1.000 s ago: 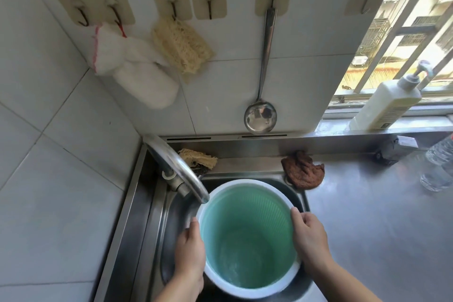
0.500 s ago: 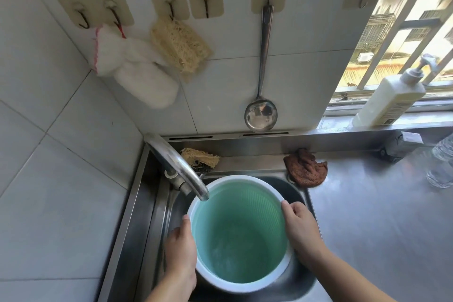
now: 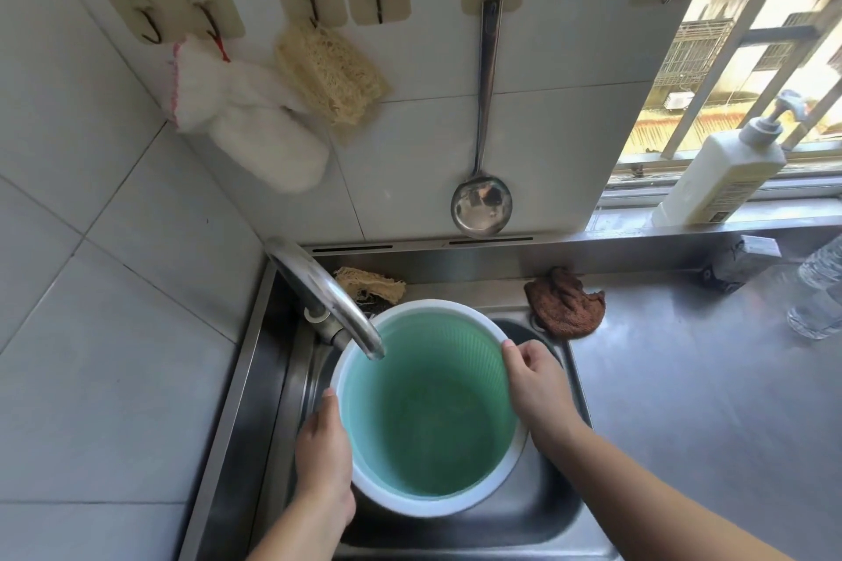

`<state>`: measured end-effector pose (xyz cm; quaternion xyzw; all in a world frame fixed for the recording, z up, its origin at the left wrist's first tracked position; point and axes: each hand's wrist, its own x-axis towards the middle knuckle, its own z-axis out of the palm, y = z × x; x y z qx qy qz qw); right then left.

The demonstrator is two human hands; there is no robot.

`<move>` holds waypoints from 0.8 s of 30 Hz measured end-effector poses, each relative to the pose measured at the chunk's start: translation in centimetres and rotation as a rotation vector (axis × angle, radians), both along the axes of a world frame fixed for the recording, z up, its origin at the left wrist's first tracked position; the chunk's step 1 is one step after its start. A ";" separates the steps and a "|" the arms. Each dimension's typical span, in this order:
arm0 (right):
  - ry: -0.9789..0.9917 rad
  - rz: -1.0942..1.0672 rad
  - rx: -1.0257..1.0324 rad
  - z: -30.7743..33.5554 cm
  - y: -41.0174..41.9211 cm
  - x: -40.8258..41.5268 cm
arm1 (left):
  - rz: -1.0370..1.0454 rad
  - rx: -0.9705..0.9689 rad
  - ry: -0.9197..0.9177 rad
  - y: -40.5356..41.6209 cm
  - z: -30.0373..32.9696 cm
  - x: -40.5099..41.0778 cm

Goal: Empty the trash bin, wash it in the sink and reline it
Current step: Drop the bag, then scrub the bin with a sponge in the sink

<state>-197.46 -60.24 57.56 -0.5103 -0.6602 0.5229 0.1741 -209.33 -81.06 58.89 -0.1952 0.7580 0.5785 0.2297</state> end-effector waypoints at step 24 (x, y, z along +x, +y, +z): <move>-0.019 0.016 0.019 -0.2 1.4 2.1 | -0.117 0.109 -0.279 -1.7 -0.7 2.7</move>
